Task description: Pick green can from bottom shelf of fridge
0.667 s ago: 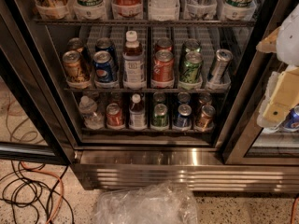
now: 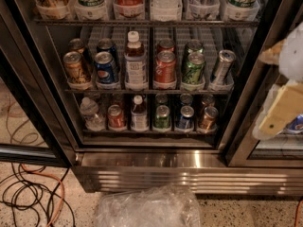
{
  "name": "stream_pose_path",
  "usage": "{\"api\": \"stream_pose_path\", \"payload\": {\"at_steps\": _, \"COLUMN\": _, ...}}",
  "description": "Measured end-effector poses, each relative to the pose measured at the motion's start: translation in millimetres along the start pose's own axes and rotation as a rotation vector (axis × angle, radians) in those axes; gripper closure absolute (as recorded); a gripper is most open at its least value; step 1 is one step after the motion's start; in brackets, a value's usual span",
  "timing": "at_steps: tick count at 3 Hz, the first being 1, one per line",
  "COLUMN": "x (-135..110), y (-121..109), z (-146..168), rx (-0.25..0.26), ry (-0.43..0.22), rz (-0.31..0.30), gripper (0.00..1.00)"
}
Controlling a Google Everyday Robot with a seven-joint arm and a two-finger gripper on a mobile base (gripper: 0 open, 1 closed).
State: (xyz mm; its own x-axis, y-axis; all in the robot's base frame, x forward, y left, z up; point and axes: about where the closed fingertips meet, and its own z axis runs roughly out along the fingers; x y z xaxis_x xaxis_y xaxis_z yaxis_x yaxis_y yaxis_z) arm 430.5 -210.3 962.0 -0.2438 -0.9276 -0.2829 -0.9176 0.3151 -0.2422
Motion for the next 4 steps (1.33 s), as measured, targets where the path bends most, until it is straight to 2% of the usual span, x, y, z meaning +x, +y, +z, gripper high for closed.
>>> {"api": "stream_pose_path", "payload": {"at_steps": 1, "x": -12, "y": 48, "z": 18, "rx": 0.007, "ry": -0.137, "rz": 0.080, "gripper": 0.00}}
{"api": "stream_pose_path", "payload": {"at_steps": 2, "x": 0, "y": 66, "z": 37, "rx": 0.001, "ry": -0.198, "rz": 0.178, "gripper": 0.00}}
{"api": "stream_pose_path", "payload": {"at_steps": 3, "x": 1, "y": 80, "z": 52, "rx": 0.014, "ry": -0.238, "rz": 0.266, "gripper": 0.00}}
{"api": "stream_pose_path", "payload": {"at_steps": 4, "x": 3, "y": 71, "z": 60, "rx": 0.065, "ry": -0.254, "rz": 0.288, "gripper": 0.00}}
